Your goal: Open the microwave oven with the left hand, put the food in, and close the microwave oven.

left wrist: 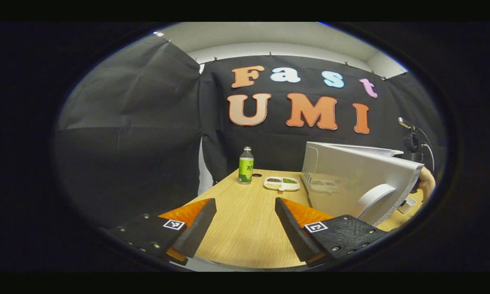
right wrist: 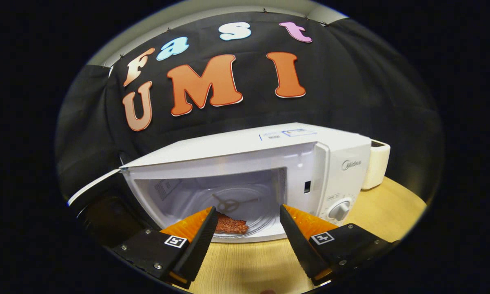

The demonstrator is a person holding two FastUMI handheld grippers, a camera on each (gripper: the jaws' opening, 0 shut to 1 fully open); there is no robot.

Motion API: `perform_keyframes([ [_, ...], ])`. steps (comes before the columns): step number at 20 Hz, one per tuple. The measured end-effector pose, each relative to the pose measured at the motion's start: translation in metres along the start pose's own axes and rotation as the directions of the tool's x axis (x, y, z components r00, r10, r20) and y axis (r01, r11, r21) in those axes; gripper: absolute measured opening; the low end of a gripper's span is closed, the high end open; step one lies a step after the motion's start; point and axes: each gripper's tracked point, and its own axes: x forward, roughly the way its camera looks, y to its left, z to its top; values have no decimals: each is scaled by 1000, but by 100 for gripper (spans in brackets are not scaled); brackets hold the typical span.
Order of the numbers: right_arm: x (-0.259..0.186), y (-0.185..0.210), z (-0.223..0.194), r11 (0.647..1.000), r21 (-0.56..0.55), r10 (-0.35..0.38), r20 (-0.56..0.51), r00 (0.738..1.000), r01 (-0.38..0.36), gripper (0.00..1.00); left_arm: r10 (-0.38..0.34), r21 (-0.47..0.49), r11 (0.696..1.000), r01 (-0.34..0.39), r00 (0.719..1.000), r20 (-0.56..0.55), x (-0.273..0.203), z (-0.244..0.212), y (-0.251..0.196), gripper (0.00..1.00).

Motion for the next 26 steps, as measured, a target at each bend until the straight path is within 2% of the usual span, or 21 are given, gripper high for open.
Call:
perform_keyframes([
  [4, -44, -30, 39, 998, -49, 31, 52, 998, -29, 95, -17, 20, 1000, 17, 1000, 4, 4, 2, -14, 90],
  [6, -60, -49, 55, 997, -71, 26, 78, 997, -20, 95, -47, 21, 999, 47, 999, -3, 8, -4, -27, 55],
  [8, -71, -72, 67, 996, -93, 4, 89, 996, 4, 94, -35, 18, 999, 35, 999, -7, 15, -9, -29, 19],
  [9, -77, -81, 73, 995, -100, -3, 93, 996, 13, 95, -51, 17, 999, 51, 998, -42, 23, -19, -35, 1],
  [11, -88, -96, 86, 995, -99, -4, 104, 995, 14, 95, -86, 4, 996, 87, 993, -84, 18, -32, -55, 1],
  [15, -105, -118, 102, 995, -100, -12, 123, 992, 24, 95, -152, 2, 988, 153, 986, -70, 8, -21, -90, 0],
  [18, -116, -130, 107, 996, -88, -4, 124, 992, 15, 95, -245, -31, 969, 243, 966, -80, -1, -23, -135, 1],
  [26, -133, -177, 114, 994, -89, -46, 126, 991, 58, 95, -399, 9, 916, 402, 911, -105, 5, -23, -247, 1],
])
